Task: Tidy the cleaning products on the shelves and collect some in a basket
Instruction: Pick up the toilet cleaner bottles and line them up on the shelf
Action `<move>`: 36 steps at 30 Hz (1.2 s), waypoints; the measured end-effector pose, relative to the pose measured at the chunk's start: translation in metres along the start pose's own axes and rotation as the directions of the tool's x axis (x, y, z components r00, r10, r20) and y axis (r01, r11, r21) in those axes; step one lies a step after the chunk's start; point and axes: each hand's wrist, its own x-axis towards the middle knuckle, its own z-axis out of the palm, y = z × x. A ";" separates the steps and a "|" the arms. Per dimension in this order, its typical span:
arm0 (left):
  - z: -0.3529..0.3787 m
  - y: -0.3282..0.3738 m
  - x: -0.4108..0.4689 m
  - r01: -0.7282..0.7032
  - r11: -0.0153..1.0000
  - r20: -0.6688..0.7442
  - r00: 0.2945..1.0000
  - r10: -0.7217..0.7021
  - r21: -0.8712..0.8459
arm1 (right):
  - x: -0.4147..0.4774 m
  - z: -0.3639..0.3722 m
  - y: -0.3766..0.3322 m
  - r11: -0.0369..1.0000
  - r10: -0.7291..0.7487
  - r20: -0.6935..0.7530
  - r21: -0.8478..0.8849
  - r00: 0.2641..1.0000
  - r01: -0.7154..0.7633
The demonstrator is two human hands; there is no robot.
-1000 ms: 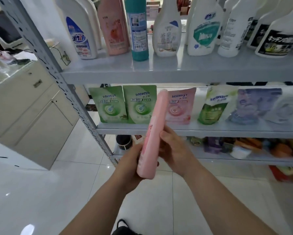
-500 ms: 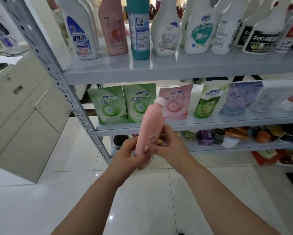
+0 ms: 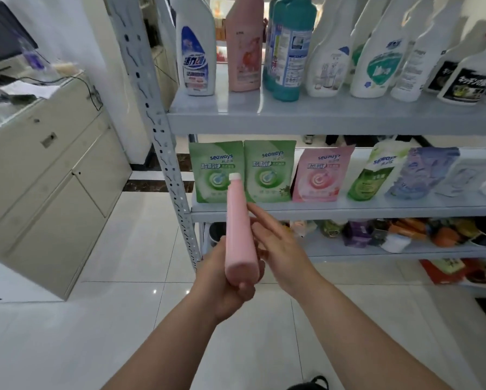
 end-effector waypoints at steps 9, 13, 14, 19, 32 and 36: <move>0.018 0.015 0.004 0.181 0.908 0.136 0.981 -0.139 -0.378 | 0.028 -0.002 0.007 0.983 0.160 -0.041 -0.080 0.986 -0.162; 0.018 0.016 0.029 0.032 0.995 -0.109 0.993 -0.043 -0.095 | 0.043 -0.017 0.002 0.976 0.212 -0.054 -0.037 0.976 -0.214; 0.015 0.015 0.037 -0.032 0.999 -0.192 0.981 0.035 0.021 | 0.048 -0.021 0.001 0.973 0.231 -0.048 -0.022 0.972 -0.232; 0.008 0.018 0.062 -0.299 0.791 -0.209 0.860 0.466 0.534 | 0.073 -0.038 -0.002 0.966 0.244 -0.028 -0.082 0.969 -0.246; 0.009 0.056 0.078 -0.489 0.320 0.154 0.706 0.691 0.811 | 0.106 -0.063 -0.021 0.967 0.142 0.039 -0.220 0.989 -0.130; -0.001 0.055 0.071 -0.397 0.059 0.251 0.681 0.687 0.916 | 0.130 -0.073 -0.062 0.918 -0.079 -0.004 -0.389 0.997 0.071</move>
